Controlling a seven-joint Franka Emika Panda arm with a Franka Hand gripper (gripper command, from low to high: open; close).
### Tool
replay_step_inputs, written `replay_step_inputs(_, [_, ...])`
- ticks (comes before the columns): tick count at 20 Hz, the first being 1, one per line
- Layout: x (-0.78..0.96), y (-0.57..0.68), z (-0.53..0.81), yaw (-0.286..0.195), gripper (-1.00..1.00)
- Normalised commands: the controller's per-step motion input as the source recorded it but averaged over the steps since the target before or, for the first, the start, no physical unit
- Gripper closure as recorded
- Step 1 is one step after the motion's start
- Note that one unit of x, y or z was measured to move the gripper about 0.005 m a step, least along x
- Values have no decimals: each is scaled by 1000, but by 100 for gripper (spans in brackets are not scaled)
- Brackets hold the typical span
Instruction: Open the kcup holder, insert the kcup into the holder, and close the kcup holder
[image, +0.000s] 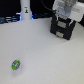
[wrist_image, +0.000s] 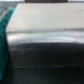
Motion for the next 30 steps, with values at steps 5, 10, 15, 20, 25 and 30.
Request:
replay_step_inputs(5, [131, -32, 9, -12, 100])
replay_step_inputs(10, [569, -112, 91, -37, 100])
replay_step_inputs(15, [779, -164, 135, -37, 100])
replay_step_inputs(20, [941, -262, 149, -41, 100])
replay_step_inputs(25, [958, -321, 123, -56, 100])
replay_step_inputs(30, [955, -340, 158, -56, 100])
